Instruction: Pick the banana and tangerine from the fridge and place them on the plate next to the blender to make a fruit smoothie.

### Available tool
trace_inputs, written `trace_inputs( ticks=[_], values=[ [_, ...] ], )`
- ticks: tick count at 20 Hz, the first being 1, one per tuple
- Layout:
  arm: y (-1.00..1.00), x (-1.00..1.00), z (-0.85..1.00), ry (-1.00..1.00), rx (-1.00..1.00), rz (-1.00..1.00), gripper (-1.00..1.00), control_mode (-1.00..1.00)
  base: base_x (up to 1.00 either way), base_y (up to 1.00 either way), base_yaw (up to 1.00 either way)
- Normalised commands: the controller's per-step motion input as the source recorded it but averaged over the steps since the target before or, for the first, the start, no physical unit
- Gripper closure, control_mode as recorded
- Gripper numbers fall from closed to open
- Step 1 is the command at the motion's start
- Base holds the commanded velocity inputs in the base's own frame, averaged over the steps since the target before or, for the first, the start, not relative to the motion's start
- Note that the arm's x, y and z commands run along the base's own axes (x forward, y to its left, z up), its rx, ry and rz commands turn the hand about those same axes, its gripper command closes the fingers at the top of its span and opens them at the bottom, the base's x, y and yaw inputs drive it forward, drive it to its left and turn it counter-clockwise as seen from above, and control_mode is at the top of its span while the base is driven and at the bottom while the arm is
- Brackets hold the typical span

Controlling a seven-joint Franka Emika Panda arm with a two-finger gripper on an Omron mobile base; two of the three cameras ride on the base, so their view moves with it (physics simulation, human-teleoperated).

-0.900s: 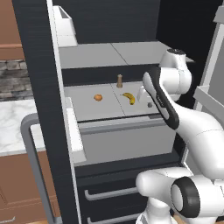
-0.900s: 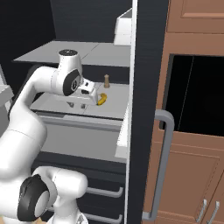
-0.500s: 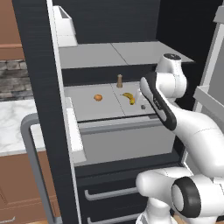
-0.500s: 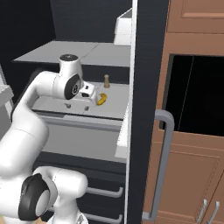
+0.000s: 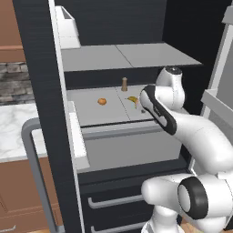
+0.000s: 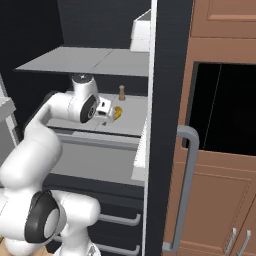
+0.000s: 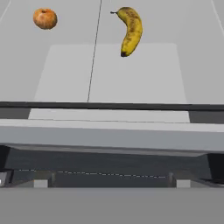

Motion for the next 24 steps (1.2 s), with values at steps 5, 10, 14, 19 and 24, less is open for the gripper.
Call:
trace_inputs(
  ticks=[5,10,14,19,24],
  values=[
    [0.00,0.55,-0.27,-0.06,0.00,0.00,-1.00,-1.00,0.00,0.00,0.00],
    [0.00,0.58,-0.36,-0.03,0.00,-0.01,-1.00,-1.00,0.00,0.00,0.00],
    [0.00,0.62,-0.19,0.00,0.00,0.00,-1.00,-1.00,0.00,0.00,0.00],
    [0.00,0.51,-0.13,0.00,0.00,0.00,-1.00,-1.00,0.00,0.00,0.00],
    [0.00,0.58,-0.21,-0.01,0.00,-0.01,-1.00,-1.00,0.00,0.00,0.00]
  ],
)
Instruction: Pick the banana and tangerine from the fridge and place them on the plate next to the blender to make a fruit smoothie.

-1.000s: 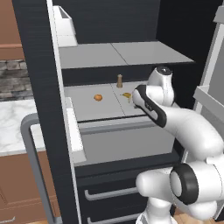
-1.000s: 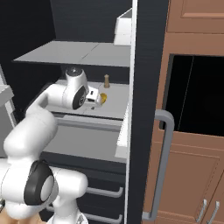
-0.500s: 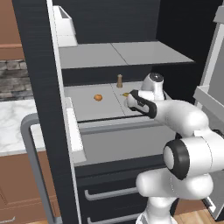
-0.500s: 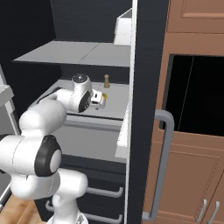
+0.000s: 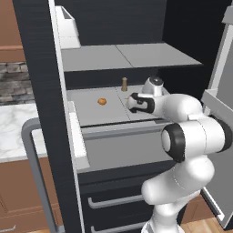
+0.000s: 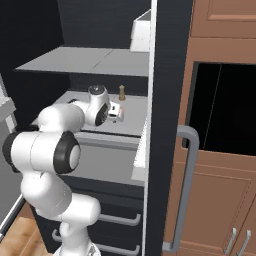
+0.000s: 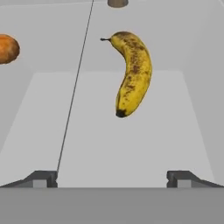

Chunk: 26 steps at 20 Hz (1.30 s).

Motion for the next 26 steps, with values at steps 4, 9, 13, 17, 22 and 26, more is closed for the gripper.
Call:
trace_inputs(
  ticks=[4,9,13,17,22,26],
  values=[
    [0.00,0.56,-0.27,0.00,0.00,-0.02,-1.00,-1.00,0.00,0.00,0.00],
    [0.00,0.55,-0.27,0.00,0.00,-0.03,-1.00,-1.00,0.00,0.00,0.00],
    [-0.02,0.52,-0.28,0.00,0.03,-0.04,-1.00,-1.00,0.00,0.00,0.00],
    [-0.05,0.55,-0.20,0.00,0.05,-0.04,-1.00,-1.00,0.00,0.00,0.00],
    [-0.13,0.29,-0.27,0.00,0.06,-0.04,-1.00,-1.00,0.00,0.00,0.00],
    [-0.17,0.00,-0.55,0.00,0.05,-0.01,1.00,-1.00,0.00,0.00,0.00]
  ],
)
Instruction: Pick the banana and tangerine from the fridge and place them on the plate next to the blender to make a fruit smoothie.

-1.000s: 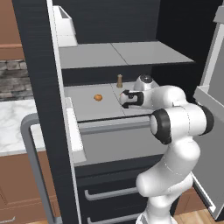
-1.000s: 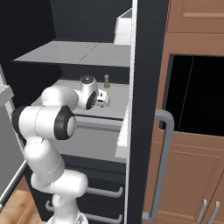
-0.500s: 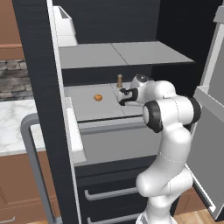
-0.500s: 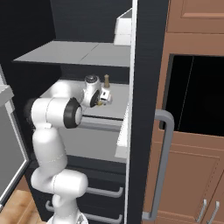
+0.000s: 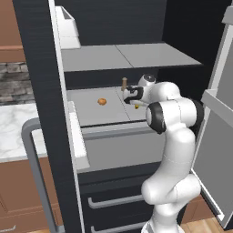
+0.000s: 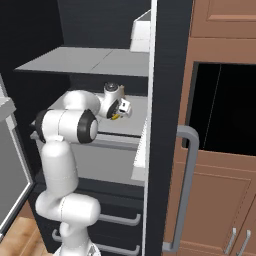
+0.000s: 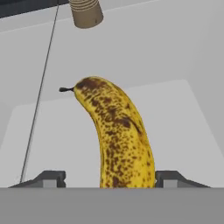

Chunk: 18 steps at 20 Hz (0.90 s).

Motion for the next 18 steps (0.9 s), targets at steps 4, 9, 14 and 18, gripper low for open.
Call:
trace_inputs(
  ticks=[4,9,14,18],
  values=[
    [-0.08,0.01,-0.25,-0.01,0.01,0.00,1.00,-1.00,0.00,0.00,0.00],
    [0.00,-0.04,0.00,0.00,0.00,0.00,1.00,-1.00,0.00,0.00,0.00],
    [0.00,-0.63,0.04,-0.12,0.00,0.00,1.00,-1.00,0.00,0.00,0.00],
    [0.00,-0.98,0.50,-0.27,0.00,0.00,1.00,-1.00,0.00,0.00,0.00]
  ],
)
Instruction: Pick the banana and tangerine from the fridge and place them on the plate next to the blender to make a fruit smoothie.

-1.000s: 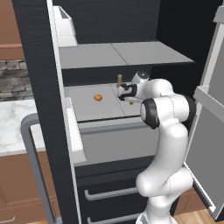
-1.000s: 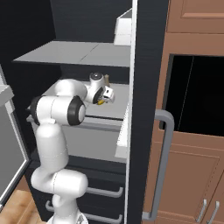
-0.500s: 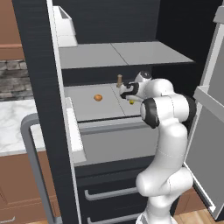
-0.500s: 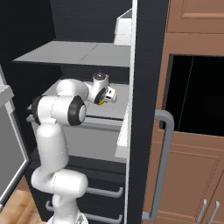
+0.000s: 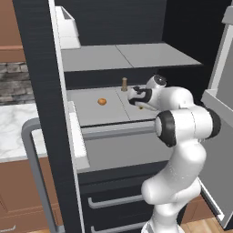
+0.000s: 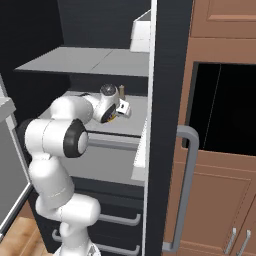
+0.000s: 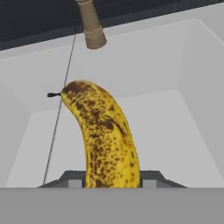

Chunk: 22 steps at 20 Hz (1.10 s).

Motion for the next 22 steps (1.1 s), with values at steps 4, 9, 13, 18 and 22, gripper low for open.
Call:
trace_inputs(
  ticks=[4,9,13,18,22],
  values=[
    [0.00,-1.00,0.78,-0.25,-0.01,-0.01,1.00,-1.00,0.00,0.00,0.00],
    [0.00,-1.00,0.99,-0.12,0.00,-0.02,1.00,-1.00,0.00,0.00,0.00],
    [0.00,-1.00,1.00,-0.01,0.00,-0.01,1.00,-1.00,0.00,0.00,0.00],
    [0.00,-1.00,1.00,0.05,0.00,-0.01,1.00,-1.00,0.00,0.00,0.00],
    [0.00,-1.00,0.94,0.23,0.01,-0.02,1.00,-1.00,0.00,0.00,0.00]
  ],
)
